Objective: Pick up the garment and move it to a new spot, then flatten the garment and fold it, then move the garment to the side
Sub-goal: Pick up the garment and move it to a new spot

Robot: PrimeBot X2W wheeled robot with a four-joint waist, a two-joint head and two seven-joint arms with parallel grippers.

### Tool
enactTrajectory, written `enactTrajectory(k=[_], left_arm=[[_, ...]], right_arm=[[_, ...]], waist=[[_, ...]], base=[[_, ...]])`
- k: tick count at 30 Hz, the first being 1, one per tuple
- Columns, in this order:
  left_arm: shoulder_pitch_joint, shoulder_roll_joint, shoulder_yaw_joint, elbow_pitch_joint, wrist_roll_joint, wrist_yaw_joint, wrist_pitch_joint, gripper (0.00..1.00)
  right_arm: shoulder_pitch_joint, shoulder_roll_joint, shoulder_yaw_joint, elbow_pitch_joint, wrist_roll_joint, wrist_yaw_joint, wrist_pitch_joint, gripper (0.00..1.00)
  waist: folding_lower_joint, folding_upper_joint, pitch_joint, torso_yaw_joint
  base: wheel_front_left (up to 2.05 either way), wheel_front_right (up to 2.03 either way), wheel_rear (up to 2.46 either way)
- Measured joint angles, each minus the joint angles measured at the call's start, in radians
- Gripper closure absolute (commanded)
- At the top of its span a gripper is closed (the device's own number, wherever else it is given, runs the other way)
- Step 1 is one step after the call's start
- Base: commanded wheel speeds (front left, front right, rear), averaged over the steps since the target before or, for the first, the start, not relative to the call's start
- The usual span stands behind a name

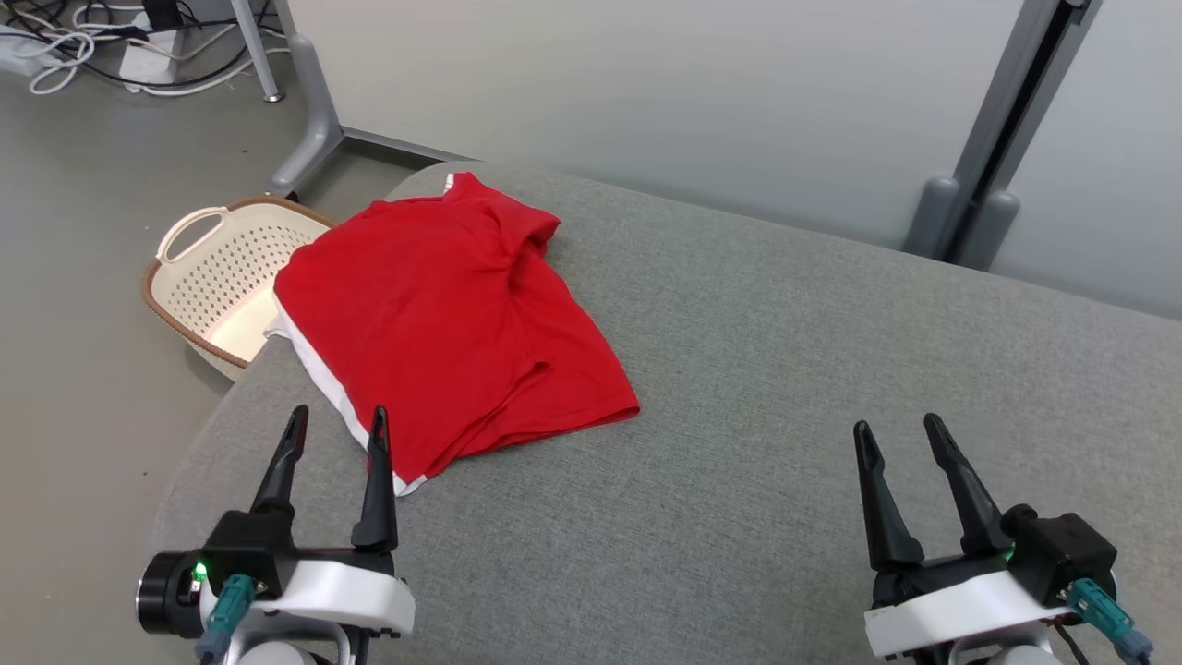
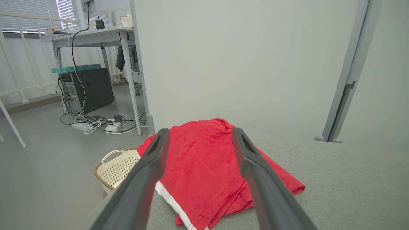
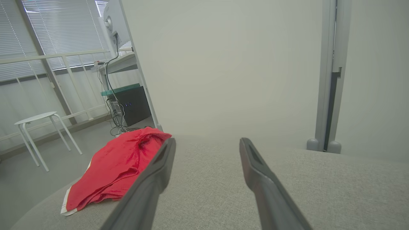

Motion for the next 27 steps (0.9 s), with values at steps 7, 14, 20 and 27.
enactTrajectory(k=[7, 14, 20, 27], left_arm=[[-0.107, 0.030, 0.028, 0.143, 0.005, -0.085, 0.002, 0.00], [-0.335, 0.100, 0.035, 0.324, -0.012, -0.131, 0.101, 0.00], [-0.523, 0.156, 0.010, 0.413, 0.017, -0.138, 0.251, 0.00], [-0.670, 0.230, -0.002, 0.521, 0.063, -0.107, 0.360, 0.00]], right_arm=[[-0.026, -0.020, -0.037, -0.029, -0.024, 0.000, 0.000, 0.00], [-0.077, -0.054, -0.080, -0.065, -0.038, 0.000, 0.000, 0.00], [-0.120, -0.074, -0.138, -0.092, -0.040, 0.000, 0.000, 0.00], [-0.153, -0.081, -0.146, -0.098, -0.030, 0.000, 0.000, 0.00]], waist=[[0.0000, 0.0000, 0.064, -0.059], [0.0000, 0.0000, 0.170, -0.131], [0.0000, 0.0000, 0.273, -0.198], [0.0000, 0.0000, 0.352, -0.286]], base=[[0.00, 0.00, 0.00], [0.00, 0.00, 0.00], [0.00, 0.00, 0.00], [0.00, 0.00, 0.00]])
